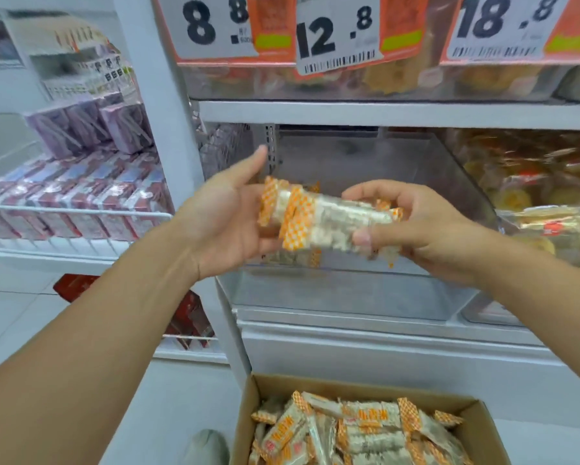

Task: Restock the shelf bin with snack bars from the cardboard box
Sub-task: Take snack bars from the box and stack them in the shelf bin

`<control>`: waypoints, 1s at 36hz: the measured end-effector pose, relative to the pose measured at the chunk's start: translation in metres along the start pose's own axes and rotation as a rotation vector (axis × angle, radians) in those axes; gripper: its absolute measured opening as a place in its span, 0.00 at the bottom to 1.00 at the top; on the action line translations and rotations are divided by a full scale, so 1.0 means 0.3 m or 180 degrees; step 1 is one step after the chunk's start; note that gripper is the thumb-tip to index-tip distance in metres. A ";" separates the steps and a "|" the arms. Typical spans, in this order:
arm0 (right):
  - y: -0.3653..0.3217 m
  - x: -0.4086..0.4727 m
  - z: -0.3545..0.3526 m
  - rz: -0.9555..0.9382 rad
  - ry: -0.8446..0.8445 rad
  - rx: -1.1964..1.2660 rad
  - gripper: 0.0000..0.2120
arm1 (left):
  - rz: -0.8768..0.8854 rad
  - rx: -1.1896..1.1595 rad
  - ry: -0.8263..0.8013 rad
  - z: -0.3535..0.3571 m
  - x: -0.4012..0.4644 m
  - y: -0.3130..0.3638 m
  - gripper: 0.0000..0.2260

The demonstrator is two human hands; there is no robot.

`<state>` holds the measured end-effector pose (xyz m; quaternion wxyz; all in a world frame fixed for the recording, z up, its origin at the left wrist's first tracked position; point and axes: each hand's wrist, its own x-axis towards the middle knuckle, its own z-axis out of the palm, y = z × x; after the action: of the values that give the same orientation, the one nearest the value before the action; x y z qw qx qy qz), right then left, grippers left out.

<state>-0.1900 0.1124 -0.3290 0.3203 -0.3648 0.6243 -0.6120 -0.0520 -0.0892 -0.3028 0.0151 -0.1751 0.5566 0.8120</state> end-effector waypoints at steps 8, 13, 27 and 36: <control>0.030 0.090 0.002 0.0717 0.0090 0.0145 0.28 | 0.0429 0.0880 0.1045 0.030 0.077 -0.054 0.18; 0.052 0.126 0.013 0.0742 -0.0089 -0.0693 0.36 | 0.0178 0.1533 0.1381 -0.063 0.098 -0.071 0.45; 0.118 0.146 0.044 0.0294 -0.0313 -0.2230 0.28 | 0.0200 0.3715 0.1073 -0.086 0.112 -0.109 0.12; 0.129 0.155 0.025 0.0951 -0.0571 -0.1816 0.25 | 0.0066 0.3839 0.1003 -0.078 0.115 -0.114 0.07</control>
<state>-0.2107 0.0683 -0.3657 0.3452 -0.3966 0.7864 -0.3242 -0.0705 -0.1032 -0.3512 0.0212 -0.2481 0.9144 0.3192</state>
